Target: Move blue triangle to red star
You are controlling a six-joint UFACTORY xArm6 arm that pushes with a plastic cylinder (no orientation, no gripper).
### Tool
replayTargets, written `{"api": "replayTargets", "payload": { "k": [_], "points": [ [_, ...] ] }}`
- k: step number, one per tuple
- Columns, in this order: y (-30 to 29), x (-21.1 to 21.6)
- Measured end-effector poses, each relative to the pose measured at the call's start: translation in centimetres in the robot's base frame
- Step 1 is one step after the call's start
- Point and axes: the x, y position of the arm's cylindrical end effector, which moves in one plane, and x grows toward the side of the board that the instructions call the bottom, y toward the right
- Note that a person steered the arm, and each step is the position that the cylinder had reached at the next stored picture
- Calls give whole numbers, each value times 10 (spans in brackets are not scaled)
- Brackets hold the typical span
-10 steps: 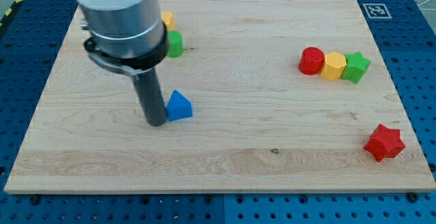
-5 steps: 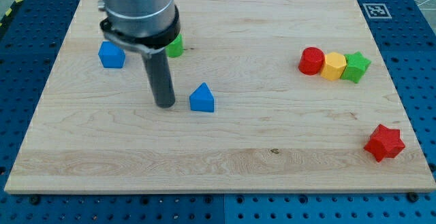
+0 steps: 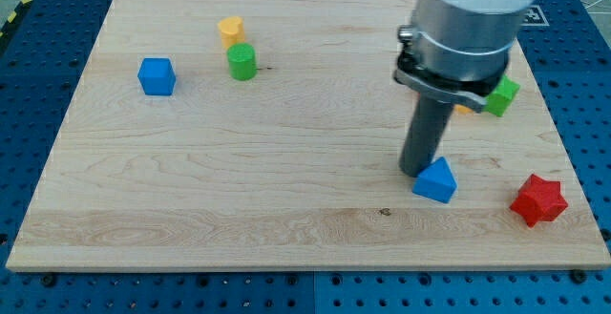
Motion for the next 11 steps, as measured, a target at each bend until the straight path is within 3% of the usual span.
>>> {"api": "replayTargets", "payload": {
  "k": [2, 4, 5, 9, 11],
  "points": [
    [25, 2],
    [-51, 7],
    [-49, 24],
    [52, 21],
    [58, 21]
  ]
}}
